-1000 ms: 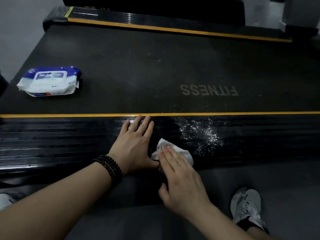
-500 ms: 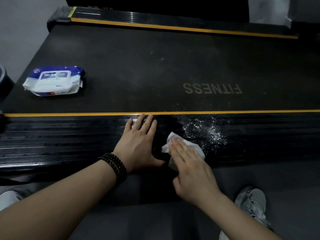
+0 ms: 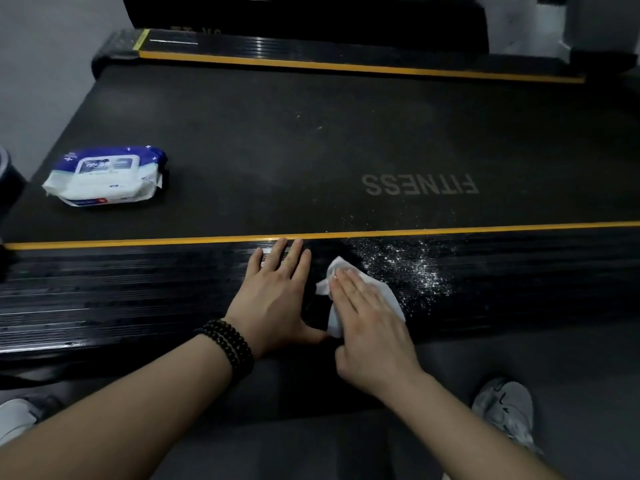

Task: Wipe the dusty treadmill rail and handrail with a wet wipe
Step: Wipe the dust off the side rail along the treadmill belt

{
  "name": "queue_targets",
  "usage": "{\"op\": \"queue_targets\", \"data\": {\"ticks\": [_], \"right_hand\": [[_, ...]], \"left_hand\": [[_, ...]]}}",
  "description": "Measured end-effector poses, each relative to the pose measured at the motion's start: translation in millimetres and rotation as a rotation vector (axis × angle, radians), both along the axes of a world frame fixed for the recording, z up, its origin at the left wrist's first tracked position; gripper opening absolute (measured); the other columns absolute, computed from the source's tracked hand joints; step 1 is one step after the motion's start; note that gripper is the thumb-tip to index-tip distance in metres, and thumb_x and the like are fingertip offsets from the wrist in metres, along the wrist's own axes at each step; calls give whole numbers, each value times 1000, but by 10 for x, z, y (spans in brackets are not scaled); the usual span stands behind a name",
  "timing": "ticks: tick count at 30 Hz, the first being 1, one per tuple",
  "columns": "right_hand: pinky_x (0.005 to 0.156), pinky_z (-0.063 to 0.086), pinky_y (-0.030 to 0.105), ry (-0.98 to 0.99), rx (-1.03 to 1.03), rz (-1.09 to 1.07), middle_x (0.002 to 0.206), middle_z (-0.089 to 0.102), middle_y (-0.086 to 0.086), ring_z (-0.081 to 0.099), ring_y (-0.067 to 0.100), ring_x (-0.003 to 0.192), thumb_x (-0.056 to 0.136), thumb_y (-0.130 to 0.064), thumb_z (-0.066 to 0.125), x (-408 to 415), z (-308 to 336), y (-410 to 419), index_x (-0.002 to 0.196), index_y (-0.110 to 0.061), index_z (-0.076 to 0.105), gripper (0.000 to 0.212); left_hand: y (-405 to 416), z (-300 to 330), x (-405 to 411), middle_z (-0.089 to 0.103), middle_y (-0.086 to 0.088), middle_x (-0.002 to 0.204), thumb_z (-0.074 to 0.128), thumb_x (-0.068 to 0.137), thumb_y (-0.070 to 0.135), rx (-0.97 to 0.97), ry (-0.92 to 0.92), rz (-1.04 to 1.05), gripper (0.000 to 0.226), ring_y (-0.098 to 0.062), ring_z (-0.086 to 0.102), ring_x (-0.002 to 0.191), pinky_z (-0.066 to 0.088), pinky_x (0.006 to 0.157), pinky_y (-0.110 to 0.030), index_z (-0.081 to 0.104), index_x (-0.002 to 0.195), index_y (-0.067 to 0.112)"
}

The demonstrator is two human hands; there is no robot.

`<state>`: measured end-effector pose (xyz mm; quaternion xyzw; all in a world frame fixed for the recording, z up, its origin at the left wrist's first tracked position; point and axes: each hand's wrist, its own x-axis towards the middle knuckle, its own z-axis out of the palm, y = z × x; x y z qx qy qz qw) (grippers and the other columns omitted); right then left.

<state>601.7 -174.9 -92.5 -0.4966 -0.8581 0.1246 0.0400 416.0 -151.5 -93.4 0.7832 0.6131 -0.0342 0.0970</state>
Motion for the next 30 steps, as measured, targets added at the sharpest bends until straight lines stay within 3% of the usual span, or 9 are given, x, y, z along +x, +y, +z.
{"op": "queue_targets", "data": {"ticks": [2, 8, 10, 13, 19, 22, 26, 30], "right_hand": [[124, -1, 34, 2, -14, 12, 167, -1, 4, -10, 12, 152, 70, -23, 51, -87, 25, -11, 158, -10, 8, 99], [120, 9, 33, -26, -13, 64, 164, 15, 6, 10, 17, 153, 60, -16, 58, 186, -1, -246, 156, -8, 25, 102], [122, 8, 33, -34, 0, 40, 166, 5, 4, 1, 15, 153, 65, -15, 63, 187, 31, -126, 158, -10, 17, 103], [123, -6, 32, -40, -30, 18, 164, -18, -1, -22, 10, 149, 80, -19, 61, 11, 114, 34, 158, -15, -7, 103], [123, -6, 31, -13, -84, 98, 165, -12, -1, -19, 8, 150, 70, -15, 57, 157, 82, -263, 159, -13, 2, 105], [124, 0, 34, -52, -60, 66, 164, -16, -3, -19, 7, 149, 74, -16, 59, 258, 98, -137, 159, -16, -1, 104], [122, -12, 31, -33, -67, 15, 161, -24, -2, -25, 9, 148, 81, -20, 60, 3, 164, -42, 156, -17, -13, 105], [124, 6, 38, -32, -64, 99, 166, -2, 5, -6, 16, 153, 67, -17, 65, -17, 72, -238, 158, -9, 9, 107]], "left_hand": [[2, 13, -3, -11, -7, 169, 40, 67, 94, -10, 7, -3, 132, -27, -14, 155, -2, 126, -52, -3, 161, 11], [-3, -28, -7, -11, -8, 169, 40, 65, 95, 20, -2, -3, 135, -27, -14, 155, -2, 125, -52, -3, 161, 11], [-2, -21, 0, -11, -7, 169, 48, 66, 93, 19, 0, 0, 135, -28, -14, 155, -2, 125, -52, -4, 160, 11], [0, -19, 0, -10, -8, 169, 47, 67, 94, 21, -3, -6, 135, -28, -13, 155, -1, 126, -52, -2, 161, 10], [7, -79, -30, -11, -7, 169, 32, 60, 100, 29, -26, 1, 139, -27, -15, 155, -3, 125, -52, -2, 161, 11], [14, -70, -22, -13, -6, 169, 35, 60, 98, 14, -12, -5, 139, -26, -17, 154, -5, 125, -52, -6, 161, 12], [19, -48, -17, -12, -7, 169, 43, 65, 97, 13, 2, -7, 137, -27, -15, 155, -3, 125, -51, -4, 161, 11], [6, -43, -25, -12, -7, 169, 22, 56, 99, 0, 5, -8, 139, -27, -15, 155, -3, 125, -51, -5, 161, 12]]}}
